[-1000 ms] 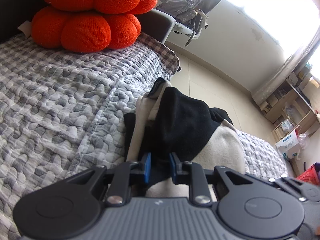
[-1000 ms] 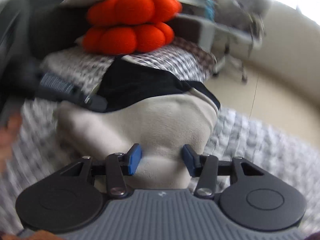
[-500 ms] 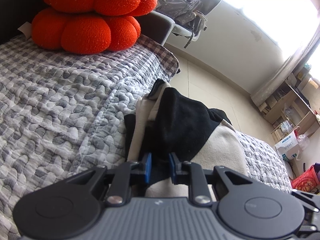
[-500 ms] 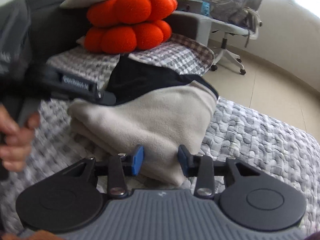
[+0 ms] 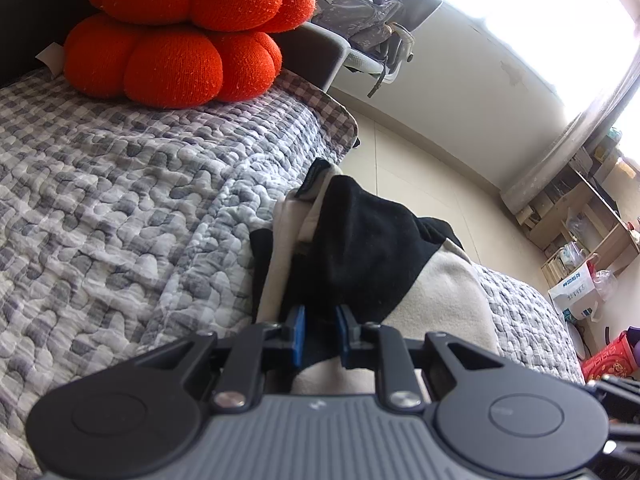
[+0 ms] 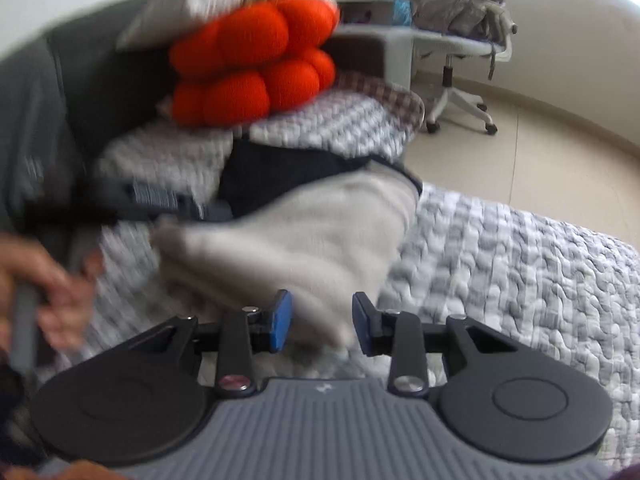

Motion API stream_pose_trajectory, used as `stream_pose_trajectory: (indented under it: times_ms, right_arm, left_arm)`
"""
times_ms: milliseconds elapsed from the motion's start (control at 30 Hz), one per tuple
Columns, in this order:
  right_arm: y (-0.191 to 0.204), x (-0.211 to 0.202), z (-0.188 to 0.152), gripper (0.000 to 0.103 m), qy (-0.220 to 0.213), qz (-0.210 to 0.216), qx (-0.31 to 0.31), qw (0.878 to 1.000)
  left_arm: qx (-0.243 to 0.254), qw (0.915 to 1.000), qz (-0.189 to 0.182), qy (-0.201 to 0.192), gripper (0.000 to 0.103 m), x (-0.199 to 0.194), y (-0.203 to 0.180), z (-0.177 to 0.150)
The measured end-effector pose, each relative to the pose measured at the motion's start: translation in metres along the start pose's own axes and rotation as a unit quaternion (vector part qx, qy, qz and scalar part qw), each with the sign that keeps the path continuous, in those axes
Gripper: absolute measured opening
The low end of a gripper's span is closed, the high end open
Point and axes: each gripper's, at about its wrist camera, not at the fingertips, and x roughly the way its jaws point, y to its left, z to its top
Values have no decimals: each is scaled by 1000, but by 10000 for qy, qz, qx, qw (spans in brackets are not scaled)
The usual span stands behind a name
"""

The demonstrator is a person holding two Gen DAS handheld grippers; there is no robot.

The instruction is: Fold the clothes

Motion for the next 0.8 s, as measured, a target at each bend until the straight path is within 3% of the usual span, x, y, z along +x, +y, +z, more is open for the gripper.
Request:
stream_pose_trajectory:
  times_ms: [67, 167, 267, 467, 667, 733, 800]
  right_arm:
    - [0, 2, 0, 37, -44, 7, 56, 10000]
    - [4, 18, -7, 35, 247, -100, -47, 9996]
    - [6, 41, -16, 45, 699, -360, -279, 9965]
    - [-8, 28, -7, 41, 669, -88, 138, 9976]
    - [-31, 19, 2, 46, 496, 25, 810, 9955]
    - [-28, 18, 0, 46, 480, -123, 639, 9967]
    - [-11, 14, -3, 46, 447, -361, -104, 9983]
  left_arm:
    - [8, 10000, 2, -2, 19, 0, 0, 0]
    - [11, 10000, 2, -3, 19, 0, 0, 0]
    - [45, 10000, 28, -14, 19, -1, -1, -1]
    - [64, 10000, 8, -13, 19, -1, 0, -1]
    - [64, 10000, 21, -21, 19, 0, -1, -1]
    - [59, 10000, 19, -21, 19, 0, -1, -1]
    - [78, 10000, 27, -26, 19, 0, -1, -1]
